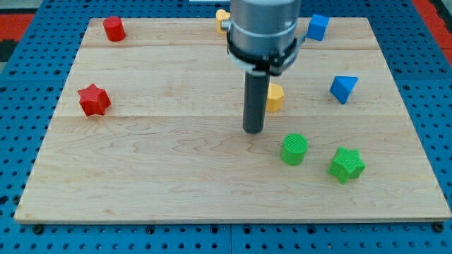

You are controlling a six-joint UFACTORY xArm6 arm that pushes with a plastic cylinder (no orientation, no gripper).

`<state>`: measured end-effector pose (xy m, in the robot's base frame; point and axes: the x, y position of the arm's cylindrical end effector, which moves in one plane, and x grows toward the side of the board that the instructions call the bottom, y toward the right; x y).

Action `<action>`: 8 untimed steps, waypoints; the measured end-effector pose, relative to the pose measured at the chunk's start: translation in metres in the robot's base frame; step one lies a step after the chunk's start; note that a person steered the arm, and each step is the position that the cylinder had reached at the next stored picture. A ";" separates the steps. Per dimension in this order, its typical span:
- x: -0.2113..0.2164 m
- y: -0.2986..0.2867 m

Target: Place the green circle into the green star

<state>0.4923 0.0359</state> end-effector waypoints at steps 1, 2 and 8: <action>0.015 0.065; 0.015 0.088; 0.012 0.103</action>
<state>0.5038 0.1393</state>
